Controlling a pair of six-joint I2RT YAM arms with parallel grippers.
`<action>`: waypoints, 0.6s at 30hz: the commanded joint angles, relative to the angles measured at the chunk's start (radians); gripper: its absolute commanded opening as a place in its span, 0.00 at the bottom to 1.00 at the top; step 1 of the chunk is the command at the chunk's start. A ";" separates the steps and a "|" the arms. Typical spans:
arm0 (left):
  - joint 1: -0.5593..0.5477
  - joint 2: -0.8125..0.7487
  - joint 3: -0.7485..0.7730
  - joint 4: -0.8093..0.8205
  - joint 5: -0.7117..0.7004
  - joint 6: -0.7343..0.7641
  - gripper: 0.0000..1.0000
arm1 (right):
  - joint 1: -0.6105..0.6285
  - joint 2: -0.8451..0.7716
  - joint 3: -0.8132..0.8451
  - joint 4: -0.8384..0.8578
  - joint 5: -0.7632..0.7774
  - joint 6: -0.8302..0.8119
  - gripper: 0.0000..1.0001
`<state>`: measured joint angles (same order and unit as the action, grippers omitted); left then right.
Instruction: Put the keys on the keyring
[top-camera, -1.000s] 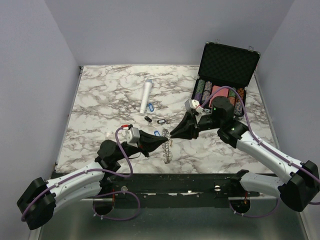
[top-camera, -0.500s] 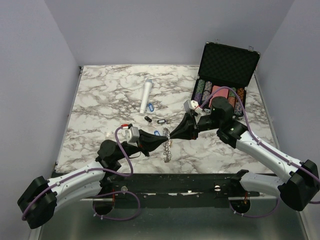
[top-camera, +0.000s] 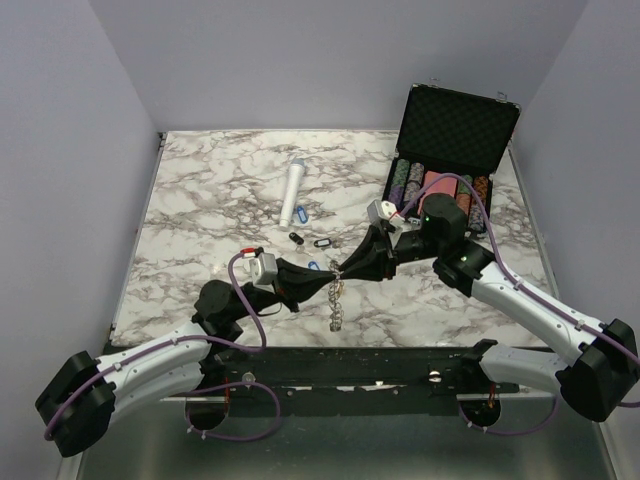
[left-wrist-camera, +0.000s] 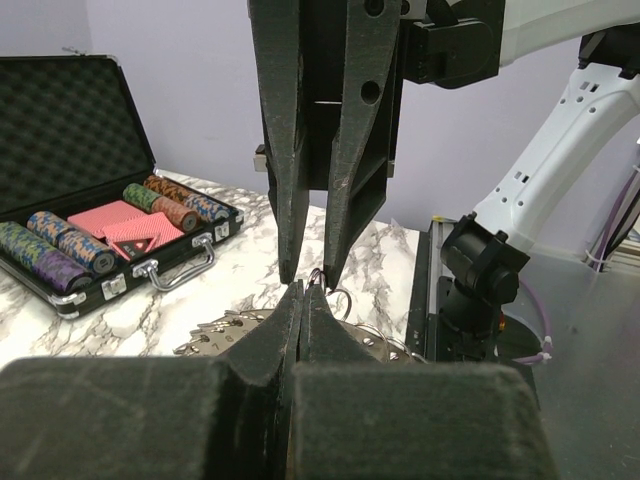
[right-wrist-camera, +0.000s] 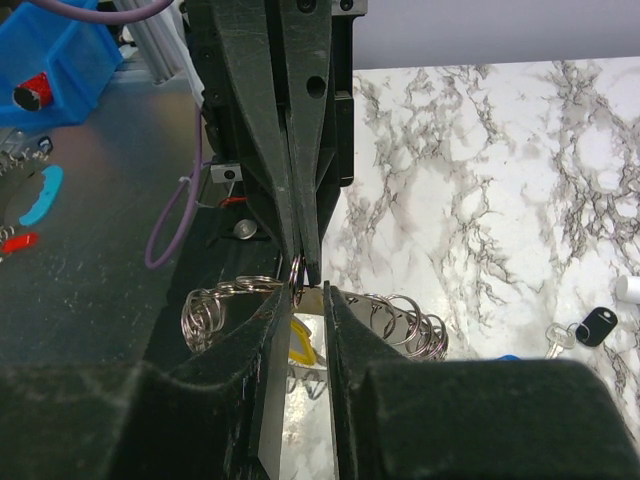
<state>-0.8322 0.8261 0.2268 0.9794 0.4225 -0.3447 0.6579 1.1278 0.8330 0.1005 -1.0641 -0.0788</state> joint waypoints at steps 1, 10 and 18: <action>-0.004 -0.024 -0.004 0.051 -0.022 -0.004 0.00 | 0.025 0.018 -0.012 0.034 -0.025 0.008 0.27; -0.004 -0.030 -0.003 0.032 -0.018 -0.004 0.00 | 0.025 0.018 0.015 0.053 -0.036 0.062 0.26; -0.004 -0.050 -0.015 0.027 -0.017 -0.010 0.00 | 0.025 0.024 0.015 0.099 -0.030 0.134 0.27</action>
<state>-0.8322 0.7944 0.2199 0.9779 0.4179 -0.3450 0.6621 1.1374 0.8330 0.1509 -1.0718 0.0124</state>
